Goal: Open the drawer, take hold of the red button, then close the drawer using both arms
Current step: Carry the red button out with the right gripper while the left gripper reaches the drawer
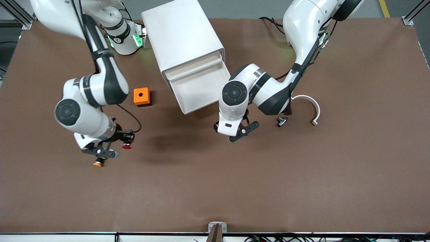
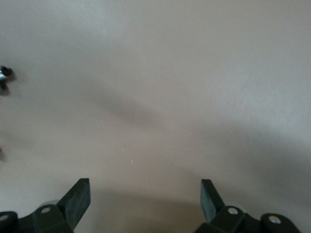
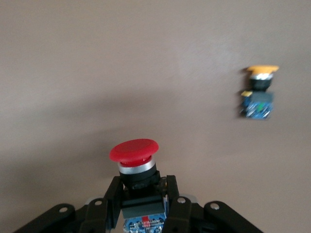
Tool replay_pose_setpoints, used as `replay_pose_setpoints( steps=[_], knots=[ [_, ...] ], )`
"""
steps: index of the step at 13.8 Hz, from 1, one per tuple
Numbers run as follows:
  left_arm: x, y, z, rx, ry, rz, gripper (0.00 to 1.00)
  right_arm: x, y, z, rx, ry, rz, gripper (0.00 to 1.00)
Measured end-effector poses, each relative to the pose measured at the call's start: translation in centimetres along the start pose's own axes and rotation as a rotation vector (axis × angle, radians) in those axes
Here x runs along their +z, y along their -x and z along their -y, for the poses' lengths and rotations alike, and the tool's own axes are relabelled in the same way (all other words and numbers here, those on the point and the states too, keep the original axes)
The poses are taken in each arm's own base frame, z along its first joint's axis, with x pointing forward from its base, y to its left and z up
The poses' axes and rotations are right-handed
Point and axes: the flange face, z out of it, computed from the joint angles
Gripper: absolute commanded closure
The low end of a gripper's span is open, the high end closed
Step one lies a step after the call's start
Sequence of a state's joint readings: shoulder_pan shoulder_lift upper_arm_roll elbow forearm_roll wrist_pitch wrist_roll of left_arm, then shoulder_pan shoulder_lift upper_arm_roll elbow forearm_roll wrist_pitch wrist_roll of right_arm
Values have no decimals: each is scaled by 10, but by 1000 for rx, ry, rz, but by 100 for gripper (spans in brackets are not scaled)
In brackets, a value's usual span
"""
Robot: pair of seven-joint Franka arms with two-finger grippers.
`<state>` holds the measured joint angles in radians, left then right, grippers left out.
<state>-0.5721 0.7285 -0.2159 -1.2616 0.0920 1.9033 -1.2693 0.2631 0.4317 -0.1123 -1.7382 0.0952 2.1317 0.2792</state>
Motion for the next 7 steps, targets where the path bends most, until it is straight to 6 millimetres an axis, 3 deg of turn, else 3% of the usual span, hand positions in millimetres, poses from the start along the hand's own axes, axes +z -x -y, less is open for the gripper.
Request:
replay_pose_setpoints(
  steps=[3,5,7],
  knots=[
    [12,29,-11,42,-12,3,0,53,-23,-45,25,8,-16,99],
    [15,44,-15,64,-18,3,0,89,-28,-53,34,19,-8,99],
    [17,61,-20,87,-21,2,0,112,-29,-51,32,24,-1,99]
  ],
)
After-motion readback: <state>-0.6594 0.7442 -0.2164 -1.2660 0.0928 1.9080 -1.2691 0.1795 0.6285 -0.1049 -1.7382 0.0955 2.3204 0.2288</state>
